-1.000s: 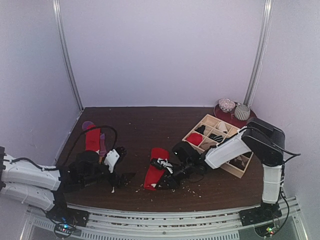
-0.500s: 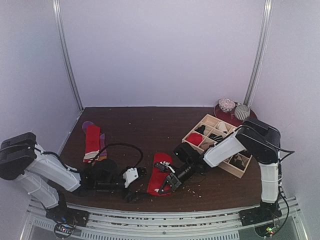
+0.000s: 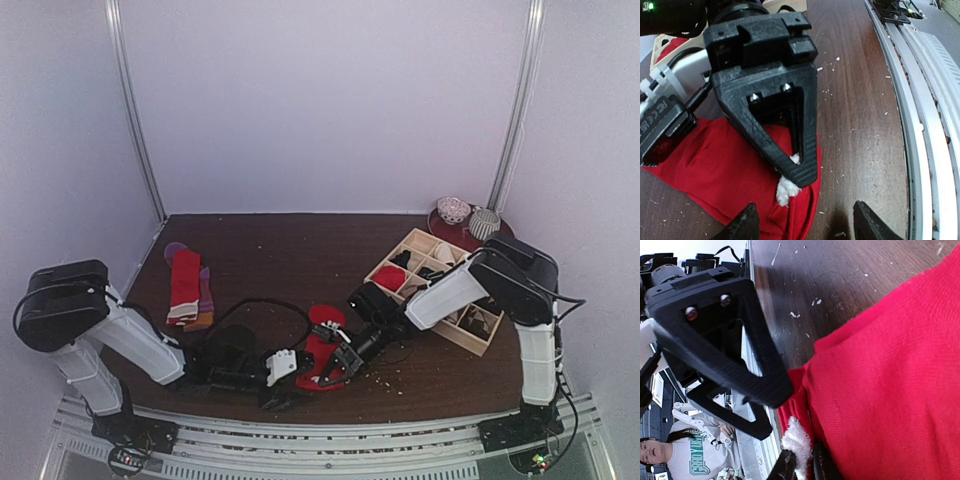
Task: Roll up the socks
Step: Roll a pair of socks at the center of the board.
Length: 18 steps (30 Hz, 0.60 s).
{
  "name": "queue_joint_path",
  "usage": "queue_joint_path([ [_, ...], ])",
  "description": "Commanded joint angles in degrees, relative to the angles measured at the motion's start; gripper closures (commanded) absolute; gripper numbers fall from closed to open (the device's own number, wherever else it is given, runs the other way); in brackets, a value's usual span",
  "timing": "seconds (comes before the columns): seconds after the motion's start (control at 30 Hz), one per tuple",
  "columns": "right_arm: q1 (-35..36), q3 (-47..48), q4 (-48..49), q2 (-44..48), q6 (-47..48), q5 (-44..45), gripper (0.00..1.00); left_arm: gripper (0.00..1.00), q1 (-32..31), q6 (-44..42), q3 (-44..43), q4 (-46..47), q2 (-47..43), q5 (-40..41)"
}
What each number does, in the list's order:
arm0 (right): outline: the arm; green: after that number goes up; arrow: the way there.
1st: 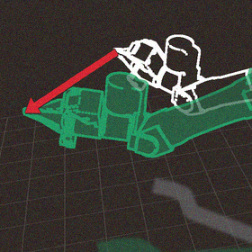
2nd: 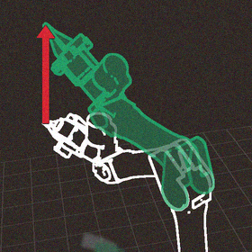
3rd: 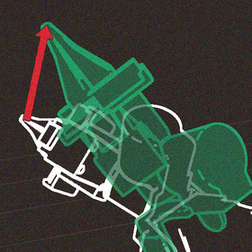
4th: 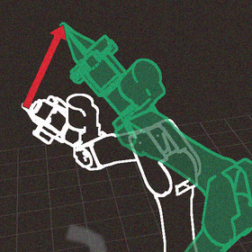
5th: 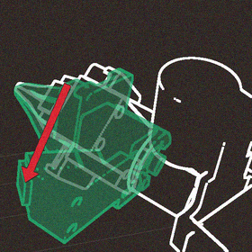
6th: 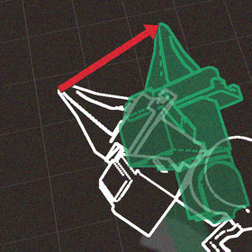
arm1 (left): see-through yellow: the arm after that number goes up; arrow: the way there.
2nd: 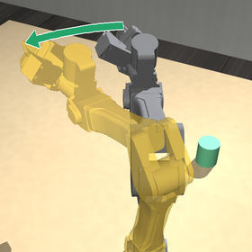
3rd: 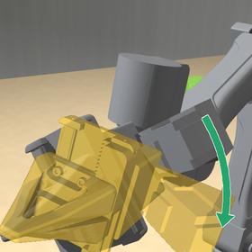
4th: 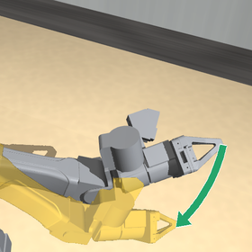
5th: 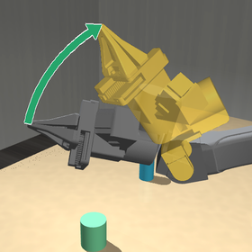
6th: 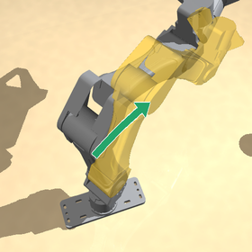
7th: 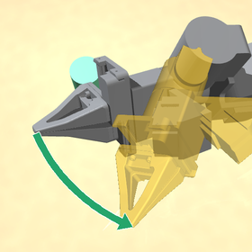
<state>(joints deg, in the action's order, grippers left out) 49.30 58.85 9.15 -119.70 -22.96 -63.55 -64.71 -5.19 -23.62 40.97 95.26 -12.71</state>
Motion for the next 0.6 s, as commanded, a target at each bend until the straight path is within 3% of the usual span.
queue_joint_path([
  [0.0,-1.5,-1.8,-7.1,-4.3,0.5,5.0,0.86,0.37,-0.2,1.4,-1.4,3.5,2.6,0.0],
  [0.23,-1.5,-2.2,-7.0,-4.6,1.0,3.7,0.86,0.44,-0.2,1.8,-3.3,3.0,6.4,1.8],
  [0.3,-1.5,-2.3,-7.2,-4.7,1.2,3.6,0.86,0.56,-0.2,1.9,-3.7,2.7,7.1,2.2],
  [0.33,-1.5,-2.3,-7.2,-4.7,1.3,3.5,0.86,0.66,-0.2,2.0,-3.9,2.6,7.2,2.1],
  [0.4,-1.4,-2.6,-6.8,-4.8,1.1,3.1,0.86,1.0,-0.2,2.5,-4.0,2.4,7.3,2.2],
  [0.57,-1.6,-3.4,-4.2,-1.2,1.6,2.9,0.81,1.0,-0.1,7.2,-3.2,-0.8,6.5,3.1],
])
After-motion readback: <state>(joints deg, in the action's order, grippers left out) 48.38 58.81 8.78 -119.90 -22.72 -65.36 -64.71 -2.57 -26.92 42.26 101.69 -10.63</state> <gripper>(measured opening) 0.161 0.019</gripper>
